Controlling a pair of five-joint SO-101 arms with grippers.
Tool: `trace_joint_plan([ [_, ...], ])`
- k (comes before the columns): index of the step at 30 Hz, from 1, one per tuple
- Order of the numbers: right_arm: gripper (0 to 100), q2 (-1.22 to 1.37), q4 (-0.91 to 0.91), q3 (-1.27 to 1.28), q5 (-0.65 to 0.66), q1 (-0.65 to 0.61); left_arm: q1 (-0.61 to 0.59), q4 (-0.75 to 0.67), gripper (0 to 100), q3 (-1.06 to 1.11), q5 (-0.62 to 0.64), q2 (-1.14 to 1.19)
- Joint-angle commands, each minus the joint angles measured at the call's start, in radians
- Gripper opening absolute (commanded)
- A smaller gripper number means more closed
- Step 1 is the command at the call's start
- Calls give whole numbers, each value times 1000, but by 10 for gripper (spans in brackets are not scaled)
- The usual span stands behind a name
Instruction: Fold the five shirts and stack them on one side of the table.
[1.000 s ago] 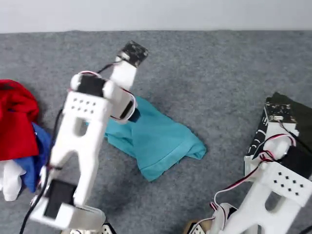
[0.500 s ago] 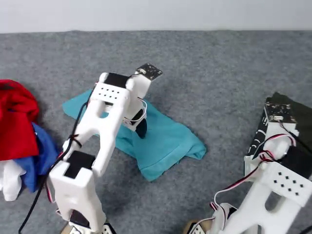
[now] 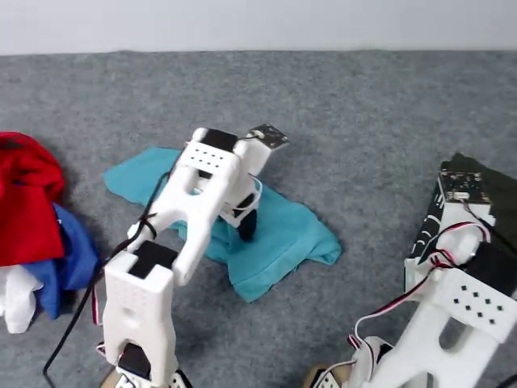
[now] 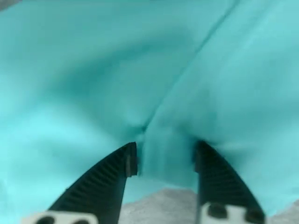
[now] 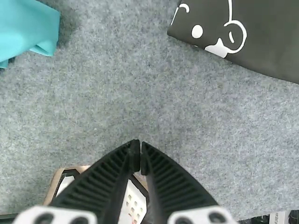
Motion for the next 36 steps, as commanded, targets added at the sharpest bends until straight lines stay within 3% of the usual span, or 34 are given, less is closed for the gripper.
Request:
trace_joint_plan([
  [1, 9, -21, 41, -3, -5, 12, 60, -9, 130, -35, -3, -8],
  [7, 9, -21, 41, -3, -5, 12, 80, -9, 30, -35, -2, -9],
  [13, 9, -21, 41, -3, -5, 12, 75, 61, 17, -39, -5, -34],
  [26, 9, -21, 39, -3, -5, 12, 46, 189, 5, -41, -2, -502],
  [31, 9, -21, 39, -3, -3, 7, -118, 195, 5, -36, 17, -669],
  [36, 9, -21, 39, -6, -3, -137, -393, 196, 5, -27, -26, -848],
])
